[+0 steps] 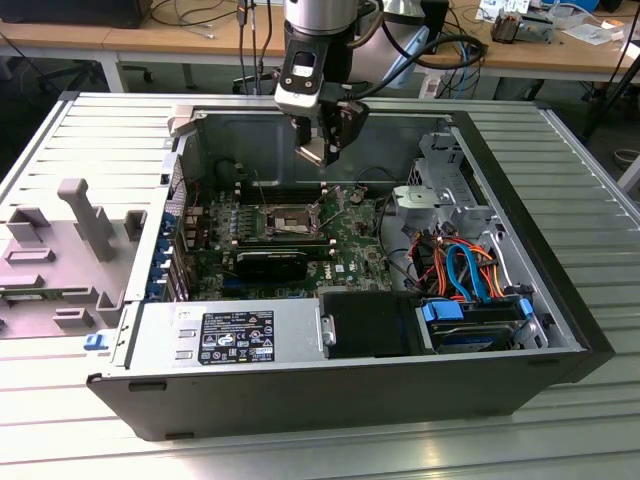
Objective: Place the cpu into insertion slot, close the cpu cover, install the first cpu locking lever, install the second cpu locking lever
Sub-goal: 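Place the cpu into insertion slot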
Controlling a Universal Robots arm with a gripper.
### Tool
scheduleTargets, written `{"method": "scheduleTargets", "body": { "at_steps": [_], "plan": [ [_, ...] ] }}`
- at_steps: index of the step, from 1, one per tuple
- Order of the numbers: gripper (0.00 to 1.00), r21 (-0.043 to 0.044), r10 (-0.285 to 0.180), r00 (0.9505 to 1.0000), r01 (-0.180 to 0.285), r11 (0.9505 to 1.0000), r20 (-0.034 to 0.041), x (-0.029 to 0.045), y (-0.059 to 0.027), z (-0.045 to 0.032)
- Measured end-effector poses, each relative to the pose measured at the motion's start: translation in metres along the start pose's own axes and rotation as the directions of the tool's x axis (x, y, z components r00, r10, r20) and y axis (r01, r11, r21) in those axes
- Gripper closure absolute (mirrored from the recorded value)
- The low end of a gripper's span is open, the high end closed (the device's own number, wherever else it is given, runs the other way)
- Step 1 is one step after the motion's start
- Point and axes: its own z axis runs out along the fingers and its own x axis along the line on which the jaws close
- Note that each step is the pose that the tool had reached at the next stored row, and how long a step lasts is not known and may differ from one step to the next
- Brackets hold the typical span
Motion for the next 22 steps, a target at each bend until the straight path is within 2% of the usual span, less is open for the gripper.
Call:
{"method": "scheduleTargets", "body": {
  "at_steps": [22],
  "plan": [
    [0.46,-0.0008,0.040,0.9992,-0.040,0.9992,0.0035,0.0000,-0.0001,0.0006]
  ]
}}
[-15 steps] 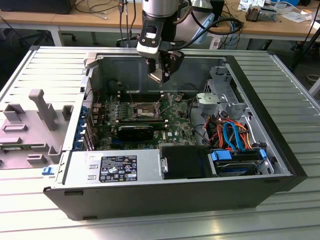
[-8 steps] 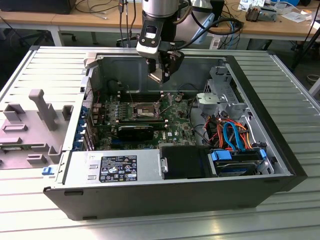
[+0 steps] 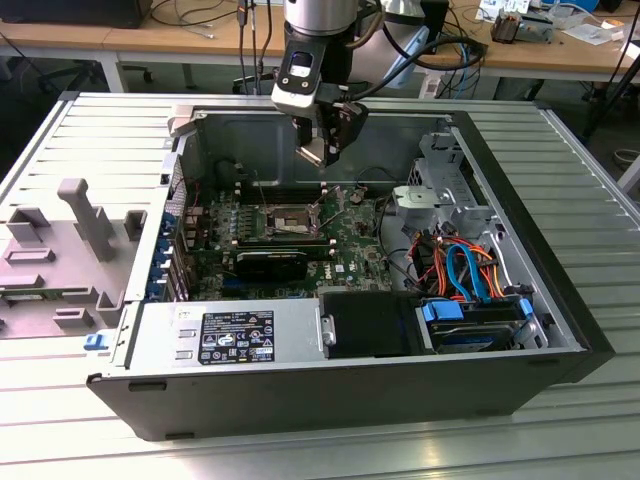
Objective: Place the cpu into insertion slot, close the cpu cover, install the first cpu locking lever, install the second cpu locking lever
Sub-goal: 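Place the cpu into insertion slot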
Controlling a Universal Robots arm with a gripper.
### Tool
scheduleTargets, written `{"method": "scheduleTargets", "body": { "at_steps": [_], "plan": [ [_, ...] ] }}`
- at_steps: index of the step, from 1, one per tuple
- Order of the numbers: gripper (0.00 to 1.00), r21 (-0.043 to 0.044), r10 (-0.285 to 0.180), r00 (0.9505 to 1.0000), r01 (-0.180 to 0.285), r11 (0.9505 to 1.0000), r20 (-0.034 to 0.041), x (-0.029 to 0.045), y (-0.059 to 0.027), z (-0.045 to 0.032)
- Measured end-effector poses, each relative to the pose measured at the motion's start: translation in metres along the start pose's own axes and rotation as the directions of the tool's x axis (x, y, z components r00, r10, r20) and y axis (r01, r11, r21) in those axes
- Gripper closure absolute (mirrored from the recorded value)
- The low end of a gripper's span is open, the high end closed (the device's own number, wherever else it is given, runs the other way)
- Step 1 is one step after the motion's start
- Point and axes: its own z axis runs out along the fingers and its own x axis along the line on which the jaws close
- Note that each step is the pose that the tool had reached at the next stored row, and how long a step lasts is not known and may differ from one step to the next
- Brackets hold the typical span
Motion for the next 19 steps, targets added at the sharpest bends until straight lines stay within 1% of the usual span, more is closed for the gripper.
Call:
{"method": "scheduleTargets", "body": {
  "at_steps": [19],
  "plan": [
    [0.46,-0.0009,0.038,0.9993,-0.038,0.9993,0.0033,0.0000,0.0000,0.0003]
  ]
}}
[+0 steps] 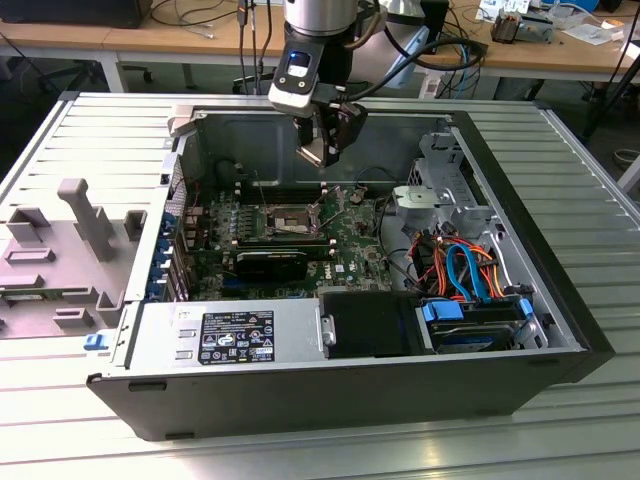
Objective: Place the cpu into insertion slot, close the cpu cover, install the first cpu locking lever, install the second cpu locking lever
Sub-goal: 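Place the cpu into insertion slot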
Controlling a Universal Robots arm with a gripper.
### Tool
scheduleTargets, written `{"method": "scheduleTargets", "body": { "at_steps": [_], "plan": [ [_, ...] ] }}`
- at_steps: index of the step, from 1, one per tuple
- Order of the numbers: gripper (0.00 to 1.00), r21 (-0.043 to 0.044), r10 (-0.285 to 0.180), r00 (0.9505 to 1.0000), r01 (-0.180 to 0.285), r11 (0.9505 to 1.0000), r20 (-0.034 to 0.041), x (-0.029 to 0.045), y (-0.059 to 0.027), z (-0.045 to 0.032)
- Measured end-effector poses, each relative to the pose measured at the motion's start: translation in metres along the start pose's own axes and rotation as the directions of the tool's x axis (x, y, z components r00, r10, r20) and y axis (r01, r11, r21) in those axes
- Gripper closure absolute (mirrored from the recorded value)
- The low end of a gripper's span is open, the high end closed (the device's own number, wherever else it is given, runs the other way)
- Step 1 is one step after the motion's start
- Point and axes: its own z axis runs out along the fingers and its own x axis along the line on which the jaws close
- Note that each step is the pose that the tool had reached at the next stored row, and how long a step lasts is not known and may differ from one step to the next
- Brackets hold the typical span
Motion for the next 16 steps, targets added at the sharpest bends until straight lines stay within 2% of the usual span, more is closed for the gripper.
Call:
{"method": "scheduleTargets", "body": {
  "at_steps": [16],
  "plan": [
    [0.46,-0.0006,0.029,0.9996,-0.029,0.9996,0.0026,0.0000,0.0000,0.0005]
  ]
}}
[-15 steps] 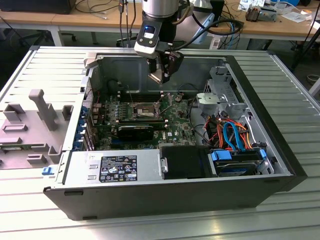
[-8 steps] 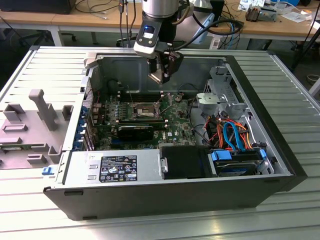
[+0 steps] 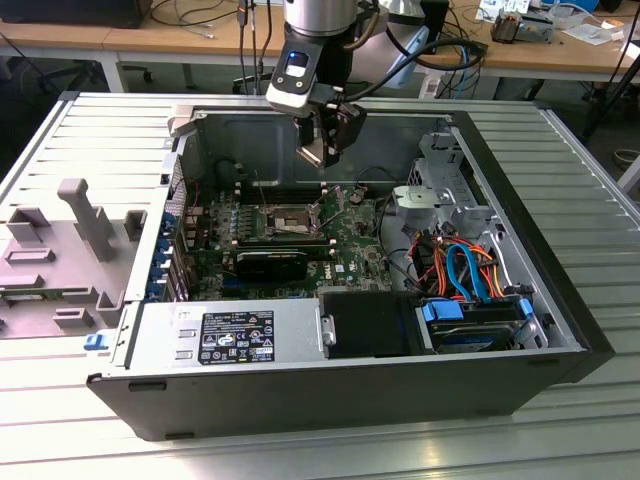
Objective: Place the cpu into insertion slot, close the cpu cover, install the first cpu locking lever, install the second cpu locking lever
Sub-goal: 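Place the cpu into insertion slot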
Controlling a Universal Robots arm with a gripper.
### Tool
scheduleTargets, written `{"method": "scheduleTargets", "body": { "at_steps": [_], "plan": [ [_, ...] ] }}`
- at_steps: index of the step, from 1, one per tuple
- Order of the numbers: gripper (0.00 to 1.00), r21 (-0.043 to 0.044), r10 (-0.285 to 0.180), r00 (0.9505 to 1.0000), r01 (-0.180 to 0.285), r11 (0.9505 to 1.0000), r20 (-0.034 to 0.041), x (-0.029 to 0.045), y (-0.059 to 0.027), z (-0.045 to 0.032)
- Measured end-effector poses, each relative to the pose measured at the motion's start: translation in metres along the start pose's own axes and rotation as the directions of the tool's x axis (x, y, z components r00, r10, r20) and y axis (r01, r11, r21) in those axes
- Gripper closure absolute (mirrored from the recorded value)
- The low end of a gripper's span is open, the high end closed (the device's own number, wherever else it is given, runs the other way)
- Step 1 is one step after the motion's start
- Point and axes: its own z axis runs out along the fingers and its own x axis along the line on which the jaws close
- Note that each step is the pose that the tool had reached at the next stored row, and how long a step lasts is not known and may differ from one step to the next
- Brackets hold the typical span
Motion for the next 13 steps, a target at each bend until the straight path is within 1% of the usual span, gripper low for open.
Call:
{"method": "scheduleTargets", "body": {
  "at_steps": [13],
  "plan": [
    [0.46,-0.0004,0.015,0.9999,-0.015,0.9999,0.0012,0.0000,0.0000,0.0004]
  ]
}}
